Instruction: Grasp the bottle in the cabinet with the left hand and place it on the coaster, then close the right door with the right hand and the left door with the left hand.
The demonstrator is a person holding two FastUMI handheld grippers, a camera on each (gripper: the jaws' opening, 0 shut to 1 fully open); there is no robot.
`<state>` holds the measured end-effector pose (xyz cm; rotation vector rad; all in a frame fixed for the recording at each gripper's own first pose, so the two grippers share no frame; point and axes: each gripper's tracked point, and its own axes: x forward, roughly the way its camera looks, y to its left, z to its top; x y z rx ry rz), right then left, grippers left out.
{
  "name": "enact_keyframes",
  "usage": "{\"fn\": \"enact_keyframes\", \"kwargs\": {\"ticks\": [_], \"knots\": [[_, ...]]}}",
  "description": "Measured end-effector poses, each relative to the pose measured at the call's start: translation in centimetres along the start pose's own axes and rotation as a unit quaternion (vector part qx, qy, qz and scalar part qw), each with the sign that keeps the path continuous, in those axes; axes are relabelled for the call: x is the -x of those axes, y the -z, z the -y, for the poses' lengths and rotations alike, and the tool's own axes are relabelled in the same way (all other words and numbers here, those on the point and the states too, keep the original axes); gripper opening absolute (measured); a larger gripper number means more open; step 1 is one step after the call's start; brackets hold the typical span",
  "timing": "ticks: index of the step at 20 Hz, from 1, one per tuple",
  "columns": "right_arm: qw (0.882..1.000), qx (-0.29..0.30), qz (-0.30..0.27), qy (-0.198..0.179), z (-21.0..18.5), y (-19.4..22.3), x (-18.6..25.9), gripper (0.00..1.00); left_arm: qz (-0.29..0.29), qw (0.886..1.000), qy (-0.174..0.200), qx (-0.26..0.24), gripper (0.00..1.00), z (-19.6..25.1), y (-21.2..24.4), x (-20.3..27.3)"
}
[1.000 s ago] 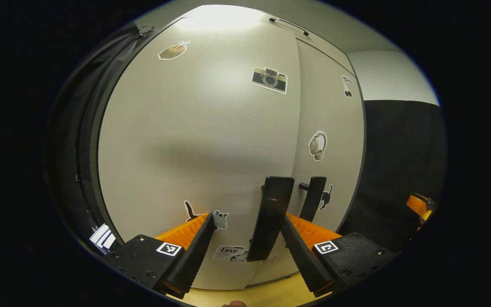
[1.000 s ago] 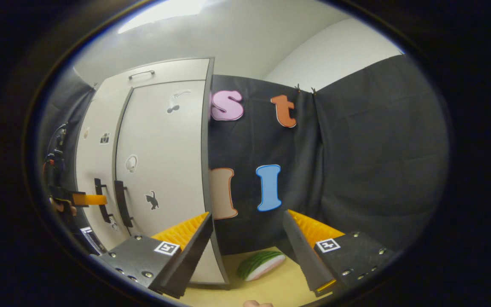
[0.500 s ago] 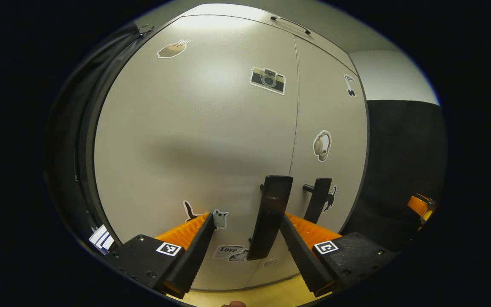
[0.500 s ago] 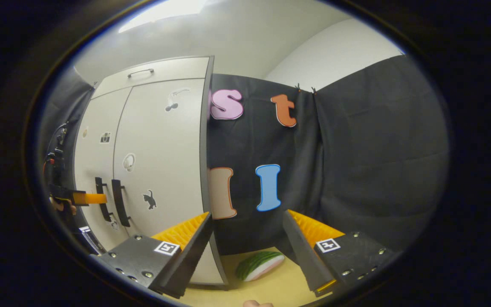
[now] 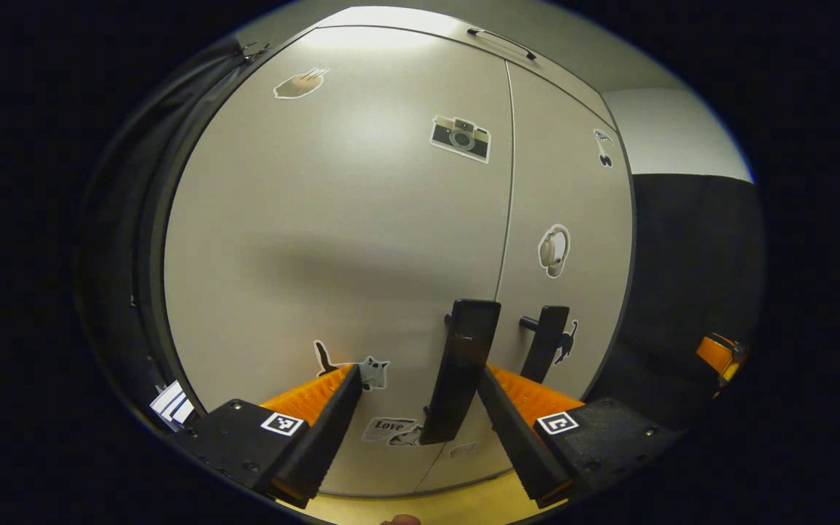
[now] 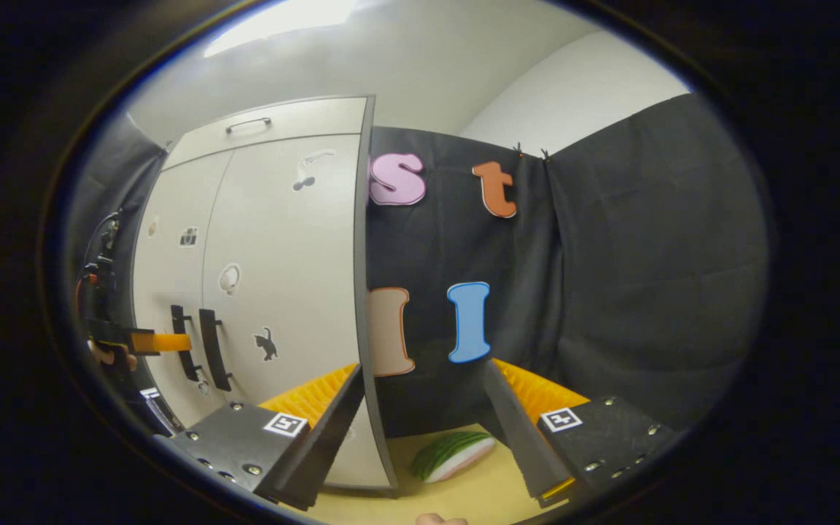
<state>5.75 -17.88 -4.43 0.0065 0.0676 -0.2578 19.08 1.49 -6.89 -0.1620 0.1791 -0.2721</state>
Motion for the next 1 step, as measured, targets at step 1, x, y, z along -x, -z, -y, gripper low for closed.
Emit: {"fn": "enact_keyframes", "kwargs": {"ticks": [1], "knots": [[1.000, 0.002, 0.004, 0.000, 0.00, -0.72, 0.21, 1.00, 0.003, 1.000, -0.011, 0.001, 1.00, 0.27, -0.55, 0.62]]}}
